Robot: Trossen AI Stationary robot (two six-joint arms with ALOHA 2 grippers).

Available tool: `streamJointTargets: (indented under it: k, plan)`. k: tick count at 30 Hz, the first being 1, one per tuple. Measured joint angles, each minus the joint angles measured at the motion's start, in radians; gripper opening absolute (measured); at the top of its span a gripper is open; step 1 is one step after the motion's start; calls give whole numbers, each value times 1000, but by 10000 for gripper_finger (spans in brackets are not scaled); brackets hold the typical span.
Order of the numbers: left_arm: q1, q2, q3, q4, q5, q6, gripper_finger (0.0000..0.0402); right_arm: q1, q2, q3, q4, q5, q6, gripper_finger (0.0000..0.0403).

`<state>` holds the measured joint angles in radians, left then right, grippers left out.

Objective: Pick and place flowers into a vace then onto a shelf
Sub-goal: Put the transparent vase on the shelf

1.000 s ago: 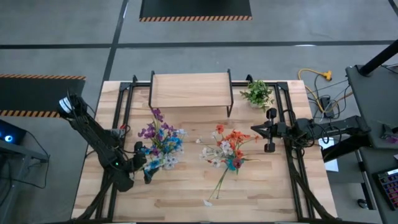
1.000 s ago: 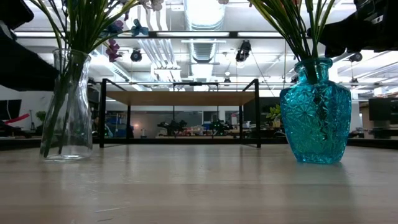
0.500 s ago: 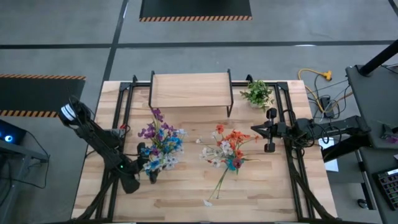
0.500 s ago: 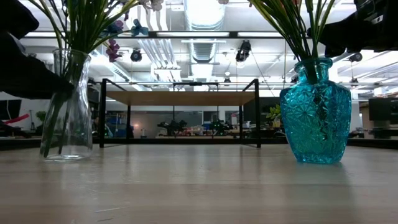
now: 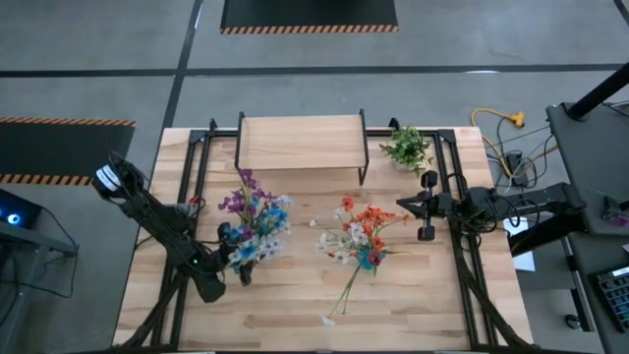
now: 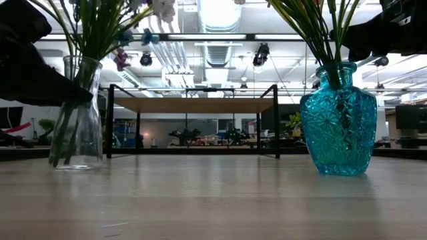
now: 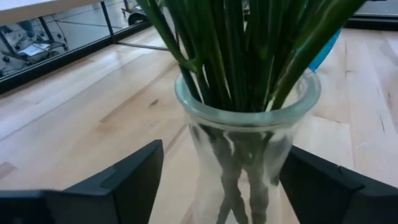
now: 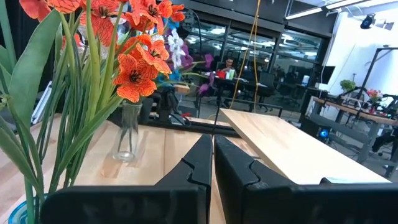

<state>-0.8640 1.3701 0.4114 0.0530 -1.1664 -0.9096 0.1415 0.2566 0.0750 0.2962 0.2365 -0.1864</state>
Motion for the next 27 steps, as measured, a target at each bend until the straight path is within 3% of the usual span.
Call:
streamJointTargets:
  k: [16,23,27]
  plan:
    - [9,0,0,3,-48,4,157,0,0,0,0,0,2,9]
    - [21,-34,14,4,-99,19,157,0,0,0,0,0,3,9]
    - [48,-65,75,7,-99,141,157,0,0,0,0,0,3,9]
